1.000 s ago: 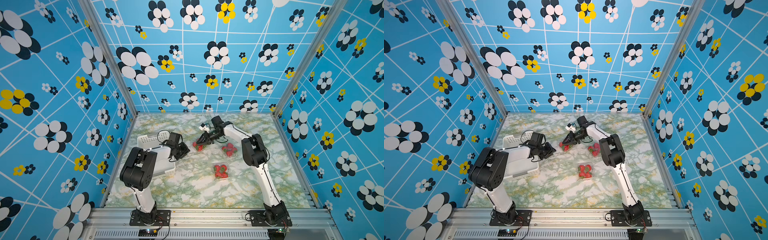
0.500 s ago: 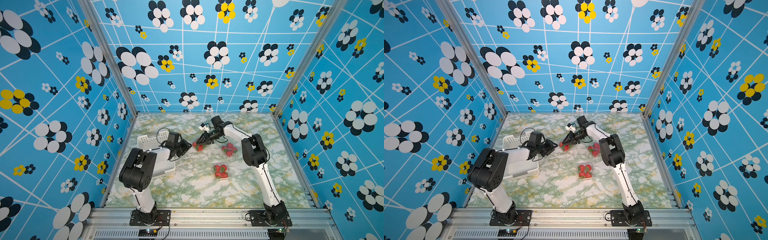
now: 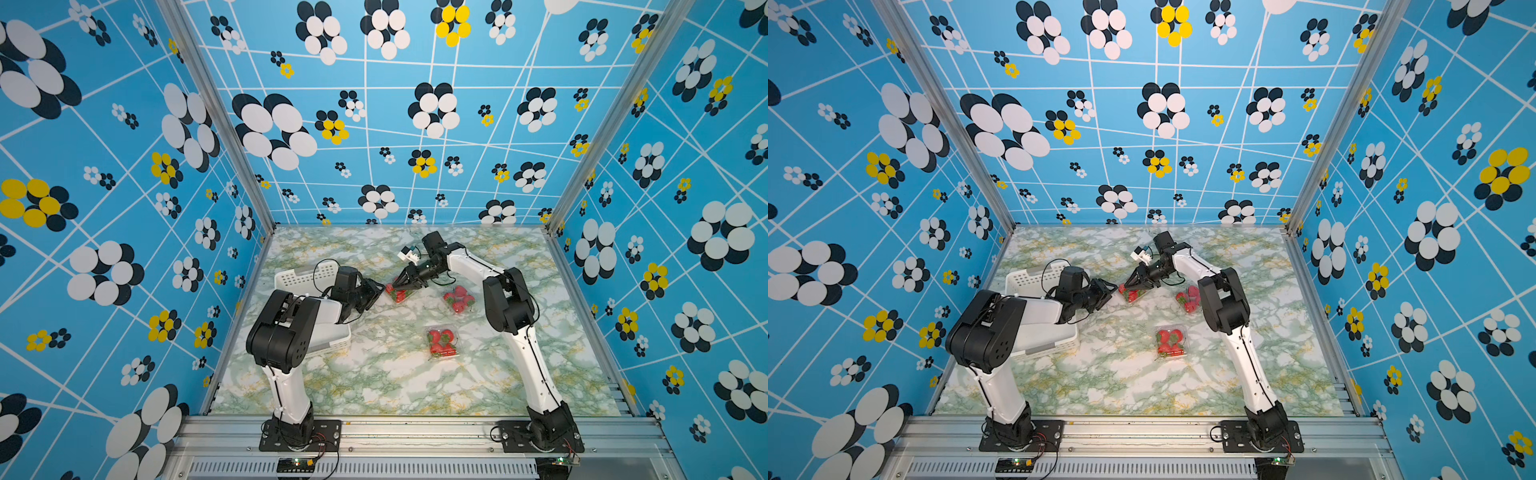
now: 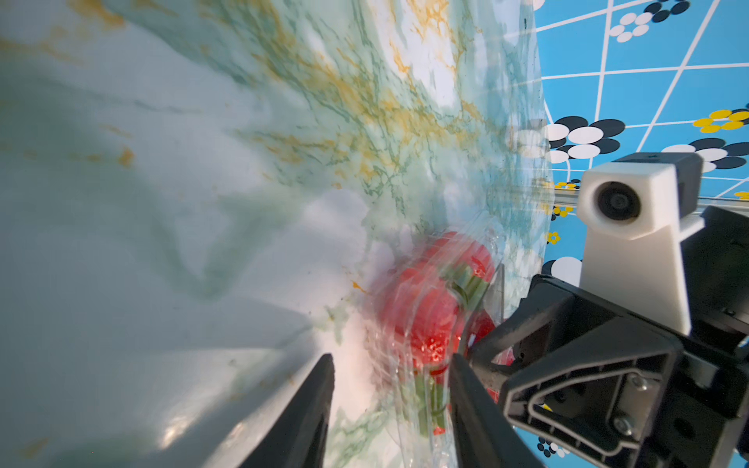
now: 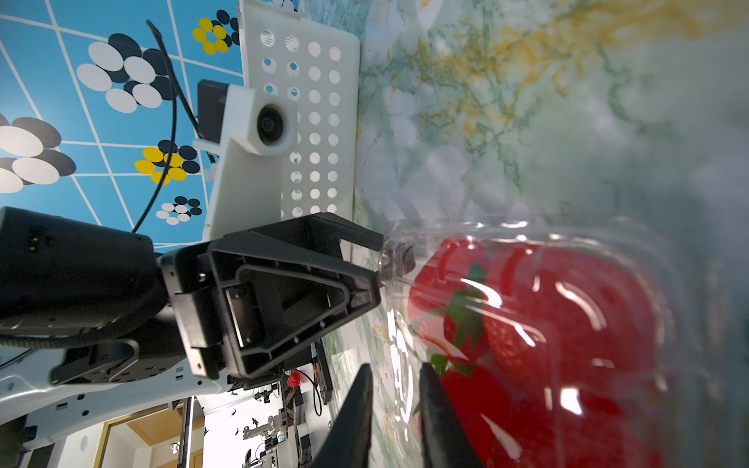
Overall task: Pack strawberries into containers
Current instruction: Close the packing box at the center of the board.
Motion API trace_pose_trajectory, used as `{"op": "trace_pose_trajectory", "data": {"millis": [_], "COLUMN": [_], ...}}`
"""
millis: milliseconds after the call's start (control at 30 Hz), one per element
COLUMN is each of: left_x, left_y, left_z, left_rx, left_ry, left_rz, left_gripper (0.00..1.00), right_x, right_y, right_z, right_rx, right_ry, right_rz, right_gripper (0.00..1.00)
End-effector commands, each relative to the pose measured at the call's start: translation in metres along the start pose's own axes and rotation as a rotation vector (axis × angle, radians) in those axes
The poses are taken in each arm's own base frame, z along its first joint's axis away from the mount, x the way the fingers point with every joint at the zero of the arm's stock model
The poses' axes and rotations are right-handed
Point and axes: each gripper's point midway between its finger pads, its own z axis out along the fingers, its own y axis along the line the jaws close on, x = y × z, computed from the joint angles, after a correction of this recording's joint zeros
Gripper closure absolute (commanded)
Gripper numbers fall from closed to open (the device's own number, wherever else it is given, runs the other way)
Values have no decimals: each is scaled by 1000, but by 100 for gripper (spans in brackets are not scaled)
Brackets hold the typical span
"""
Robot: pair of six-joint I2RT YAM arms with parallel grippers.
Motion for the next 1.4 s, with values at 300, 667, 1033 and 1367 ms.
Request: {"op": "trace_pose_trajectory", "data": {"millis": [300,667,1033,1367], "left_x": [-2,-2,0,0], "left_y": [10,7,12,6], "left_z": [17,18,23,17], "left_rx": [50,87,106,111], "left_ry": [5,2,10,15], "left_rz": [-31,-41,-66,-40], "left_gripper": [58,67,79,60], "right_x": [11,12,11,5], "right_y": [-25,-24,-21,-9], "right_z": [9,8,5,-7], "right_rx": [90,91,91,90], "right_ry": [29,32,27,9], "right_rz": [46,46,38,-7], "right_gripper": [77,77,77,75]}}
